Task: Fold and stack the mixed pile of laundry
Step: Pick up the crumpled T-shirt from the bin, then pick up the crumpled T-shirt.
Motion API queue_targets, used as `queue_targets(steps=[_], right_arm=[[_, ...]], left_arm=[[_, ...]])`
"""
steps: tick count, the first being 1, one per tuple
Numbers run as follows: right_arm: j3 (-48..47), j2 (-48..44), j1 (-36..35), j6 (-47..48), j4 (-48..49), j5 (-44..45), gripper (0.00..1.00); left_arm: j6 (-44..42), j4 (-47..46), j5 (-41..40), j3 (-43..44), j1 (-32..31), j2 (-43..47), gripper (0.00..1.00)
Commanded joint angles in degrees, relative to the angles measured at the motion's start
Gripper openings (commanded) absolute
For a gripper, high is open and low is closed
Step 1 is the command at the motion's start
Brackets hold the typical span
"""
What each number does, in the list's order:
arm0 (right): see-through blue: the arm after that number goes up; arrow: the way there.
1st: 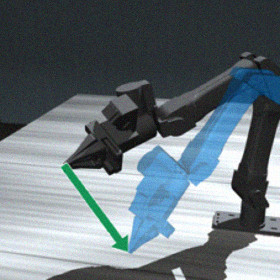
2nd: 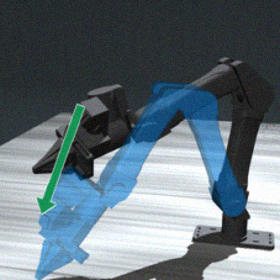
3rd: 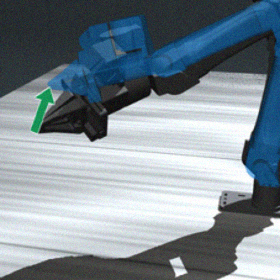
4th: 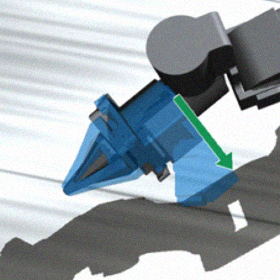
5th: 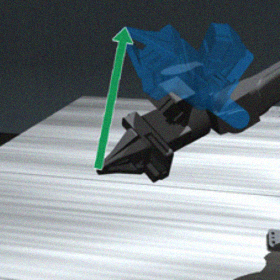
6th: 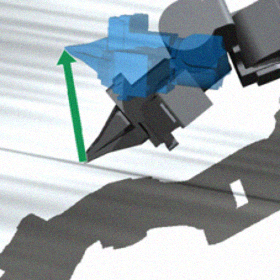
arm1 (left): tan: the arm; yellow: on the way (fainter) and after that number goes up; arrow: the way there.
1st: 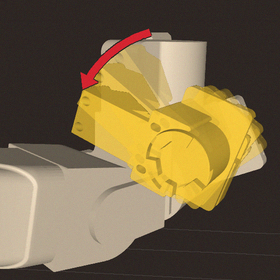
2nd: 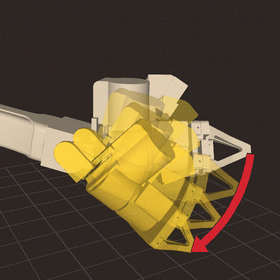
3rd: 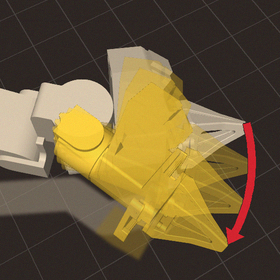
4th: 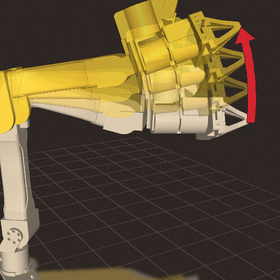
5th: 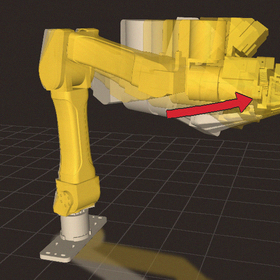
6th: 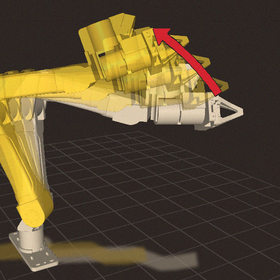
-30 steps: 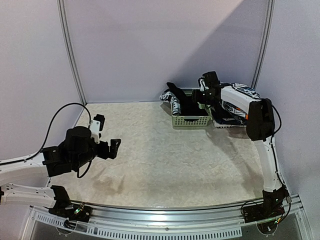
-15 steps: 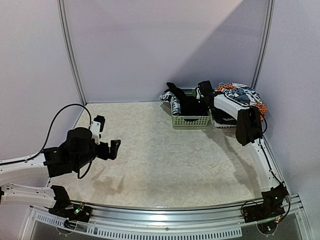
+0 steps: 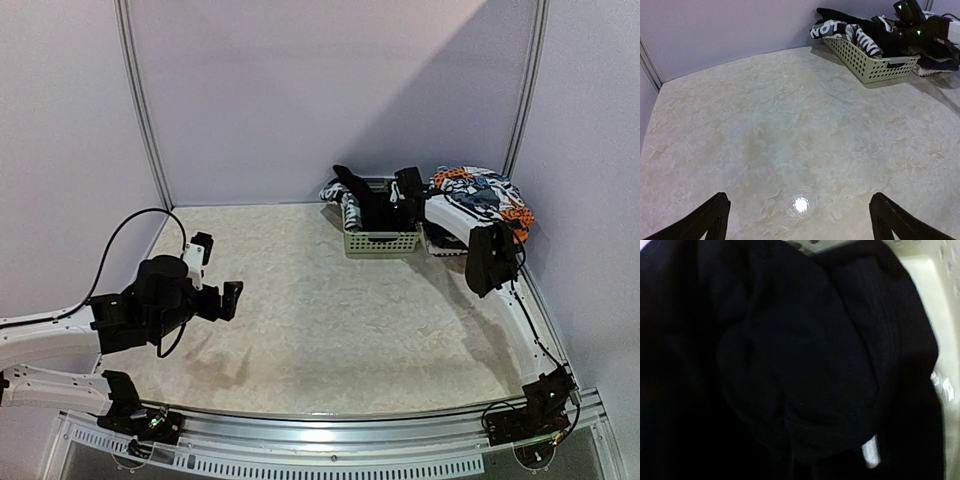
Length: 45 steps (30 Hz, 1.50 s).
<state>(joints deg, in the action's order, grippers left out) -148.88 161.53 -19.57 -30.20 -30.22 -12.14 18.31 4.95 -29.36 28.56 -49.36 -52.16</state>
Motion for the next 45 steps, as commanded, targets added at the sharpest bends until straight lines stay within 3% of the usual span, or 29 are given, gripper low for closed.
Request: queue_targets(steps=[1, 20, 31, 38, 40, 45], right_arm=[[1.5, 2.1, 0.3, -1.0, 1.1, -4.2, 0.0], [20.7, -27.5, -0.6, 5.3, 14.6, -0.4, 0.0], [22.8, -33.7, -3.7, 7.5, 13.6, -1.3, 0.0], [21.3, -40.7, -10.6, 13.0, 12.5, -1.4, 0.0], [20.8, -43.3, -13.2, 14.2, 12.1, 0.7, 0.0], [17.1, -49.1, -20.7, 16.2, 10.5, 17.0, 0.0]], left_arm=[[1.0, -0.4, 0.0, 0.9, 0.5, -0.1, 1.0], [2.2, 1.5, 0.3, -0.5, 0.5, 3.8, 1.0], [2.3, 1.0, 0.8, -1.2, 0.5, 3.9, 1.0], [-0.2, -3.7, 5.9, -0.9, 0.4, 1.2, 0.99], [-0.8, -6.3, 7.5, -0.3, 0.4, -0.3, 1.0], [-4.8, -15.4, 16.5, -0.4, 0.4, -4.7, 1.0]])
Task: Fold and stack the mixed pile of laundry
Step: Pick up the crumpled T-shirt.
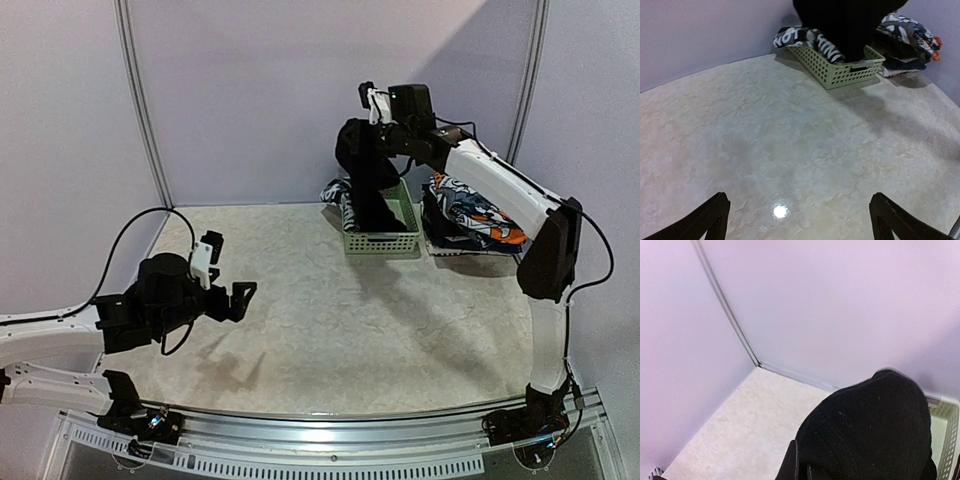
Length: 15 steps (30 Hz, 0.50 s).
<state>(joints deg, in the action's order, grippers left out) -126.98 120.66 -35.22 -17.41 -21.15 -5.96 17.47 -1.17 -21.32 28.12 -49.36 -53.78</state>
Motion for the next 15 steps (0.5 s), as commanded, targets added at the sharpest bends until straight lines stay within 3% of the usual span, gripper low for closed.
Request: queue_targets(steps=[1, 8, 15], right_arm=[[-5.6, -9.2, -6.4, 4.0, 1.5, 12.1, 0.0], [-9.8, -12.0, -15.4, 9.9, 3.3, 20.5, 0.0], [-12.3, -12.4, -21.6, 16.4, 3.4, 29.7, 0.0]], left_arm=[[-4.7, -10.9, 10.3, 0.4, 0.3, -4.3, 1.0], [-8.9, -19.1, 17.1, 4.4, -0.2, -12.4, 1.0], [-10.5, -26.0, 18.7, 6.9, -0.5, -17.0, 1.0]])
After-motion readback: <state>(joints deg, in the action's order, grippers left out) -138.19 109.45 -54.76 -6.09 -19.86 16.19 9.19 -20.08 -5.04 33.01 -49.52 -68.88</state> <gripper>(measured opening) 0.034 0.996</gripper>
